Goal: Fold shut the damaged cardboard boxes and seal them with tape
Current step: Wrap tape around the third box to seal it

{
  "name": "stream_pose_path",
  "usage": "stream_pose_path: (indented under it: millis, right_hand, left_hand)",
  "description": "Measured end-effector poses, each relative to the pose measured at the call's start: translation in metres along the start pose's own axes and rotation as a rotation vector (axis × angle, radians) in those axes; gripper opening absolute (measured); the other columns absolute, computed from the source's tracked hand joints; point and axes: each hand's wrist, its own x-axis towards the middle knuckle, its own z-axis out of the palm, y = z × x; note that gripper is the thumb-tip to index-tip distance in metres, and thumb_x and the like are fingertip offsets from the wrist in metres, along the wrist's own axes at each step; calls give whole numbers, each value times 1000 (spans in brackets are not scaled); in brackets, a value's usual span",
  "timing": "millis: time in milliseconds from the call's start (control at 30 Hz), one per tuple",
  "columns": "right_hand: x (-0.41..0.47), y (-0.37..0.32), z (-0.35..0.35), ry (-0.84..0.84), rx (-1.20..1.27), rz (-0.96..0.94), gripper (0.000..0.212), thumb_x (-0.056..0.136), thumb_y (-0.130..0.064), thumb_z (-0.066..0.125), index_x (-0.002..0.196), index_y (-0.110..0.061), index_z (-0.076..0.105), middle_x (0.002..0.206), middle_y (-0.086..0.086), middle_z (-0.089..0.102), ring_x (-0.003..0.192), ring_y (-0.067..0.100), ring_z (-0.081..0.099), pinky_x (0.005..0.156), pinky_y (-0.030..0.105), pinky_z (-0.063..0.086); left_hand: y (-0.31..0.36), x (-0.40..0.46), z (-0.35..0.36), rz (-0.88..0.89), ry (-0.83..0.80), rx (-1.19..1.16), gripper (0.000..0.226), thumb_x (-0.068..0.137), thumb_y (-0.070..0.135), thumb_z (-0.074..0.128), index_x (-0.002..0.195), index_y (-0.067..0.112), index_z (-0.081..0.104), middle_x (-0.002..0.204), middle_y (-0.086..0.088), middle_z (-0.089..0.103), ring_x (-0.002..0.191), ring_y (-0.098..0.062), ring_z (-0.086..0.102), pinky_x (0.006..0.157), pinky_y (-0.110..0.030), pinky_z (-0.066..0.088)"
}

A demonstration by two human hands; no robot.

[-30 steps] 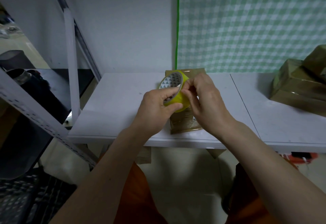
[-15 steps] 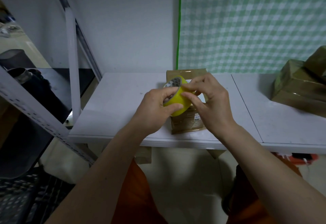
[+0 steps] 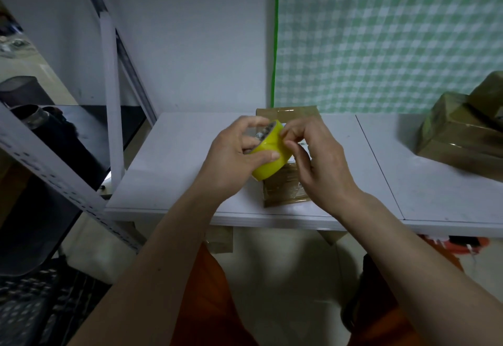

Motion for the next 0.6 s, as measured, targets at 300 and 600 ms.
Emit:
stream_pose_path:
  millis: [300,600]
  right_hand:
    - [9,-8,-5,-97,150,191,7,91,-8,48,86,-4,51,74,7,58,67,22,51,63,38,43]
    - [33,-18,-15,-236,252,267,24,90,-5,56,75,-23,54,67,-3,59,57,7,54,58,24,45]
  left_hand:
    - [4,1,-4,-30,25,72,37,79,1,73,109,20,66,71,-7,69,61,-9,62,59,-22,50]
    - [16,5,-14,-37,124,439,39,73,24,80,109,35,68,102,5,57,79,-2,53,75,-21,39]
